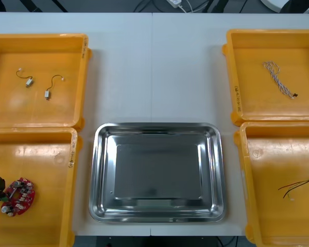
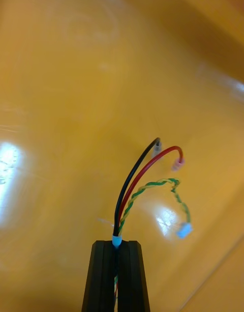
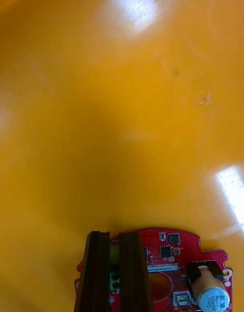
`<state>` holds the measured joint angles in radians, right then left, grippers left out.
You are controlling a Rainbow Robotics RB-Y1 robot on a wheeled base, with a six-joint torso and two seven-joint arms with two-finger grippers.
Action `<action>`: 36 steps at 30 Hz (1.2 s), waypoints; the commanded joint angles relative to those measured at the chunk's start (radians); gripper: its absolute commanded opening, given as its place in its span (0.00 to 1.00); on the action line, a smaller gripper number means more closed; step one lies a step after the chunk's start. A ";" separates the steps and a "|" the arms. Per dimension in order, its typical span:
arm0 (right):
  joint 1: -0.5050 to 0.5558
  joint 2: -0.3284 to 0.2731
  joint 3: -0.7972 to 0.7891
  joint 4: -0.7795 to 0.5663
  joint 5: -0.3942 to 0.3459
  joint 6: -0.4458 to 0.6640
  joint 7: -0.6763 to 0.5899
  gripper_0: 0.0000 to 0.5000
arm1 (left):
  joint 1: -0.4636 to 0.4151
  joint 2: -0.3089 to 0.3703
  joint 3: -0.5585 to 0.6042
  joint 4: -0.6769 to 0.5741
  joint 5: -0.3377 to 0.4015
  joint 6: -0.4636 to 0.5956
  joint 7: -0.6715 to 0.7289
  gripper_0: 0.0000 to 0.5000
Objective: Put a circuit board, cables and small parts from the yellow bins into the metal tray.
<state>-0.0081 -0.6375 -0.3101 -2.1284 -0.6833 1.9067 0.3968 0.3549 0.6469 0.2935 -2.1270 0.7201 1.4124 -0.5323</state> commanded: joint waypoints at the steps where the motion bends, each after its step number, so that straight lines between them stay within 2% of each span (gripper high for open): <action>1: -0.059 0.006 -0.072 -0.064 -0.021 0.013 0.062 0.00 | 0.002 0.008 0.044 -0.037 0.027 0.071 -0.012 0.00; 7: -0.078 -0.005 -0.098 -0.093 -0.035 0.013 0.066 0.00 | -0.008 0.017 0.067 -0.053 0.047 0.105 -0.012 0.00; 15: -0.078 -0.057 -0.104 -0.125 -0.067 0.013 0.085 0.00 | -0.033 0.040 0.111 -0.103 0.059 0.184 -0.015 0.00; 23: -0.079 -0.125 -0.149 -0.130 -0.196 0.013 0.089 0.00 | -0.068 0.066 0.136 -0.153 0.070 0.247 -0.017 0.01; 36: -0.138 -0.280 -0.155 -0.130 -0.371 0.013 0.108 0.00 | -0.166 0.146 0.125 -0.228 0.099 0.347 -0.029 0.00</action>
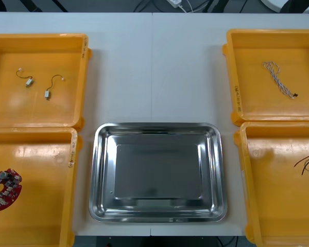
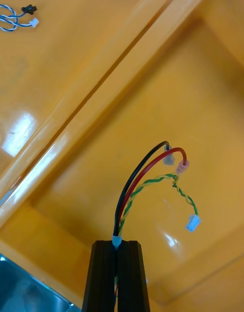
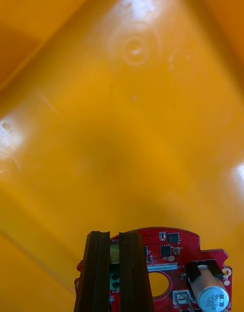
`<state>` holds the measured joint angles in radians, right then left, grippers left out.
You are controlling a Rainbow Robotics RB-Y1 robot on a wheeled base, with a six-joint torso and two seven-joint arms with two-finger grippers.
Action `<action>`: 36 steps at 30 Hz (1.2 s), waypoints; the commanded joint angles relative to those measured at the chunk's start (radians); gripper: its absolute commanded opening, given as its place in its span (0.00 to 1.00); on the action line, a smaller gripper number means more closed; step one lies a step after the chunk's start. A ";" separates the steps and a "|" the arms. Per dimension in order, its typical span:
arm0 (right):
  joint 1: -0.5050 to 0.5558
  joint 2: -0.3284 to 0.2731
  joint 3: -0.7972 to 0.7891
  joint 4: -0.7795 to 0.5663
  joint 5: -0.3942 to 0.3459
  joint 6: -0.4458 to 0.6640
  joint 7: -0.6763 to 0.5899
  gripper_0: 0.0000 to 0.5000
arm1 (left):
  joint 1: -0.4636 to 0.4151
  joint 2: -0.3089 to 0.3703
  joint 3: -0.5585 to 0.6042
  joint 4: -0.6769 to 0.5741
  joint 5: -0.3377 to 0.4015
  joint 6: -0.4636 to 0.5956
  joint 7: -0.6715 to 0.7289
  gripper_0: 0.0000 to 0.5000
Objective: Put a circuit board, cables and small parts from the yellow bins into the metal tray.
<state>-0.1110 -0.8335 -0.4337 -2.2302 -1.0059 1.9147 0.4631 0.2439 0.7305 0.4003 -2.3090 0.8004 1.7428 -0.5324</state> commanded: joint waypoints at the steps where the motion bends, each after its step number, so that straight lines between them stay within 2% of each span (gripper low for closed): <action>1: -0.036 -0.088 -0.031 -0.028 -0.056 0.005 0.045 0.00 | -0.061 0.067 0.014 -0.047 0.020 0.018 -0.031 0.00; 8: -0.064 -0.116 -0.028 -0.028 -0.115 0.005 0.089 0.00 | -0.146 0.102 -0.031 -0.047 0.028 0.034 -0.051 0.00; 18: -0.084 -0.151 0.020 -0.028 -0.135 0.005 0.296 0.00 | -0.252 0.175 -0.106 -0.067 0.074 0.106 -0.078 0.00; 26: -0.145 -0.154 0.090 -0.031 -0.206 0.005 0.299 0.00 | -0.313 0.216 -0.167 -0.084 0.115 0.118 -0.086 0.00; 36: -0.246 -0.153 0.231 -0.052 -0.226 0.005 0.319 0.00 | -0.445 0.233 -0.293 -0.086 0.115 0.141 -0.083 0.00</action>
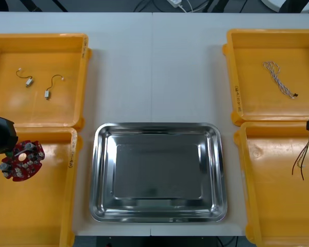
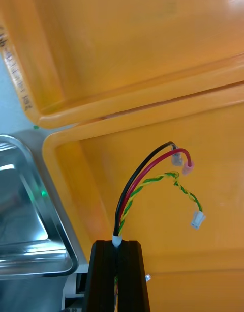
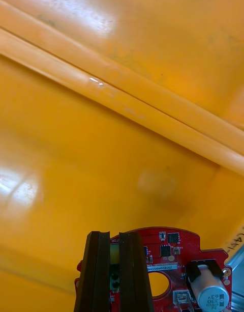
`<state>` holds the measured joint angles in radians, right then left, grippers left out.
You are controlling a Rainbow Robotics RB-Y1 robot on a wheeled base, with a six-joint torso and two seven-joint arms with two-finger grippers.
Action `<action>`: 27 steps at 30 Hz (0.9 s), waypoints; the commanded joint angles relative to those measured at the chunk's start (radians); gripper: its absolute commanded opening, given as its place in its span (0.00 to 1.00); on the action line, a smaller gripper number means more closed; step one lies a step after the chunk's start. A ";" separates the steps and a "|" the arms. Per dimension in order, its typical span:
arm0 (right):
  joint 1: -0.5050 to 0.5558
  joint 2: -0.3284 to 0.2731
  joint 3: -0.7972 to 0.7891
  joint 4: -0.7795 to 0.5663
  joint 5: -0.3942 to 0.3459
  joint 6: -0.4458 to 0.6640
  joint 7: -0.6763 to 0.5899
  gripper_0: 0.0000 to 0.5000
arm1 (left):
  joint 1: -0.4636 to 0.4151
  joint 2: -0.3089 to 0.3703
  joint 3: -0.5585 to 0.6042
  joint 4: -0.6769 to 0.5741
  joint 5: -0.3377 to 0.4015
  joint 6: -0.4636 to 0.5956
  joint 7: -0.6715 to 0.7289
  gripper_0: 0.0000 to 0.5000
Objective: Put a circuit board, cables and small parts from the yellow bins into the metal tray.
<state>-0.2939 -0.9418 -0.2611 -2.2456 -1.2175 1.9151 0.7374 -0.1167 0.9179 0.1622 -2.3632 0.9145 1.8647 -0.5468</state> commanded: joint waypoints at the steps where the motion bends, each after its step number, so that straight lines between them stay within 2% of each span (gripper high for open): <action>1: -0.070 -0.045 0.069 -0.042 -0.014 0.005 0.050 0.00 | -0.096 0.045 -0.067 -0.031 0.001 0.019 -0.067 0.00; 15: -0.077 -0.045 0.155 -0.118 0.000 0.005 0.120 0.00 | -0.256 0.042 -0.263 -0.031 -0.026 0.019 -0.025 0.00; 21: -0.108 -0.045 0.194 -0.118 -0.004 0.005 0.145 0.00 | -0.296 0.013 -0.329 -0.030 -0.057 0.019 -0.005 0.00; 27: -0.154 -0.035 0.276 -0.120 0.030 0.005 0.155 0.00 | -0.331 -0.033 -0.408 -0.031 -0.118 0.021 0.014 0.01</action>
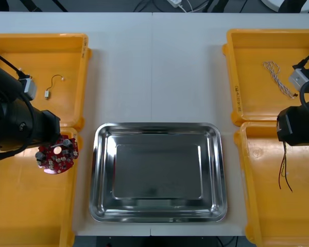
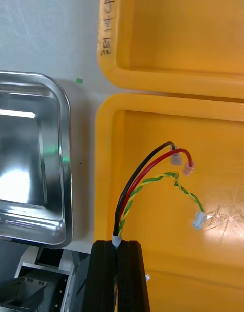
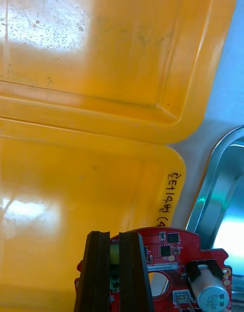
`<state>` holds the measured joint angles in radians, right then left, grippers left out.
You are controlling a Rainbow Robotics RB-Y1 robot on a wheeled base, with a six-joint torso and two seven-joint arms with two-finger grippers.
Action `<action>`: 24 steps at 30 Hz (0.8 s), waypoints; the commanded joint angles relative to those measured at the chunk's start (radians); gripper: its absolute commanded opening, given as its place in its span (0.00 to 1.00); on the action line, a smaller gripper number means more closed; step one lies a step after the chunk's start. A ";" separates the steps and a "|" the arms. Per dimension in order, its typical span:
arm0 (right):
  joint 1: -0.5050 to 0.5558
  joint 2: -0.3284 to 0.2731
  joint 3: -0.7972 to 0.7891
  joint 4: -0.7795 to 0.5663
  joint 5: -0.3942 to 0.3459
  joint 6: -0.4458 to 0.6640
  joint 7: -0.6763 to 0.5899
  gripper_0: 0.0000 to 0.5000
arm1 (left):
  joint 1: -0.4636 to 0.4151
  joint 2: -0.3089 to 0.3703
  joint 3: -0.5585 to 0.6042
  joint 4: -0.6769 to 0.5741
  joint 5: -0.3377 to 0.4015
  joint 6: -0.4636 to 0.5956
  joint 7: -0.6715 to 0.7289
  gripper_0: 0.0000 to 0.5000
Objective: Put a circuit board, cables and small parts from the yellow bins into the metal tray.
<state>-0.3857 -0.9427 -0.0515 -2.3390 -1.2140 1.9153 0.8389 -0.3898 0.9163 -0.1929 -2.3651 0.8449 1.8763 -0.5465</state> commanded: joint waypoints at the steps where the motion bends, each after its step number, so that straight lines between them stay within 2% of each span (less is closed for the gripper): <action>1: -0.068 -0.030 0.078 -0.028 0.031 0.005 0.055 0.00 | -0.064 -0.040 -0.068 -0.029 -0.060 0.009 0.017 0.00; 6: -0.071 -0.005 0.088 -0.030 0.045 0.005 0.057 0.00 | -0.084 -0.080 -0.125 -0.028 -0.098 0.009 0.039 0.00; 12: -0.071 -0.005 0.091 -0.031 0.034 0.005 0.062 0.00 | -0.099 -0.129 -0.194 -0.028 -0.144 0.009 0.065 0.00; 24: -0.071 -0.005 0.091 -0.031 0.030 0.005 0.055 0.00 | -0.109 -0.224 -0.347 -0.028 -0.296 -0.032 0.117 0.01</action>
<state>-0.4281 -0.9424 0.0348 -2.3427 -1.1807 1.9154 0.8688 -0.4569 0.7219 -0.5039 -2.3652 0.5856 1.8641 -0.5193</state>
